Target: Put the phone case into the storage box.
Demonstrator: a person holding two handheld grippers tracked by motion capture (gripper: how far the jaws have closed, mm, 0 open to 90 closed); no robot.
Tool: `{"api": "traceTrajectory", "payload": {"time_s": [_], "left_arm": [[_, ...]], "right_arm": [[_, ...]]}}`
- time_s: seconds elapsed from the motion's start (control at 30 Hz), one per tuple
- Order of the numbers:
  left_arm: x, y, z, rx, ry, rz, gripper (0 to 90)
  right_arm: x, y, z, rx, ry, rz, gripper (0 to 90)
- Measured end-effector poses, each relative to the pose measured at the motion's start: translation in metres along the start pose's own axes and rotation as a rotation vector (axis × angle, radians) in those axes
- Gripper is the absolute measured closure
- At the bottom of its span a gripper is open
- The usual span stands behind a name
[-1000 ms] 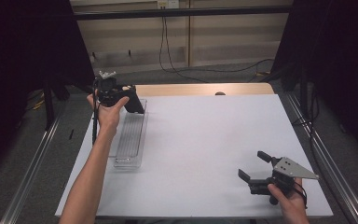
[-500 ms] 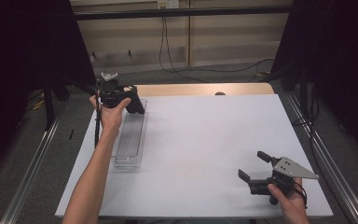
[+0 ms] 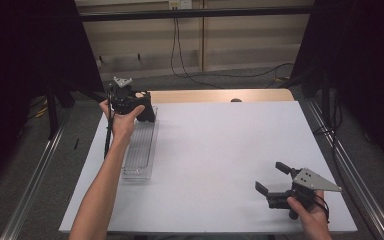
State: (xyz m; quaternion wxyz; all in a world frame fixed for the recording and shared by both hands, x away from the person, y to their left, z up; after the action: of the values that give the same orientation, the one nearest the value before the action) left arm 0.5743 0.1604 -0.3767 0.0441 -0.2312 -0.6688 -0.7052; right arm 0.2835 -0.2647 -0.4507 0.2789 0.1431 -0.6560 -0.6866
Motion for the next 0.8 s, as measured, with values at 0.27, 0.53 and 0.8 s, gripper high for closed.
{"api": "traceTrajectory", "payload": {"time_s": [0.27, 0.53, 0.8], "left_arm": [[-0.0022, 0.0004, -0.0014, -0.014, -0.001, 0.001, 12.8], [-0.0037, 0.0004, -0.0029, -0.025, -0.003, -0.002, 12.7], [-0.0044, 0.0004, -0.0039, -0.048, -0.021, -0.006, 12.4]], "right_arm": [[-0.0004, -0.0002, 0.0004, 0.001, 0.003, 0.0, 0.7], [-0.0004, -0.0004, 0.0004, 0.001, 0.004, 0.001, 0.7], [-0.0001, -0.0005, 0.0002, 0.001, 0.004, 0.001, 0.7]]}}
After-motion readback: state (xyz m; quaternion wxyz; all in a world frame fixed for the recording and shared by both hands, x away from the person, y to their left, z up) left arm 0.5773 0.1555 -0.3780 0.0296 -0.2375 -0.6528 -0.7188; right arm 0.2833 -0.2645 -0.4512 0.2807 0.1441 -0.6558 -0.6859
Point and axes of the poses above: each handheld gripper's, and its own axes: x roughly backward along the jaws, y roughly out of its top, z roughly to its left, the point moved 4 cm from there along -x, roughly forward along the jaws, and after that the axes turned 5 degrees about -z, right-handed, at the moved point
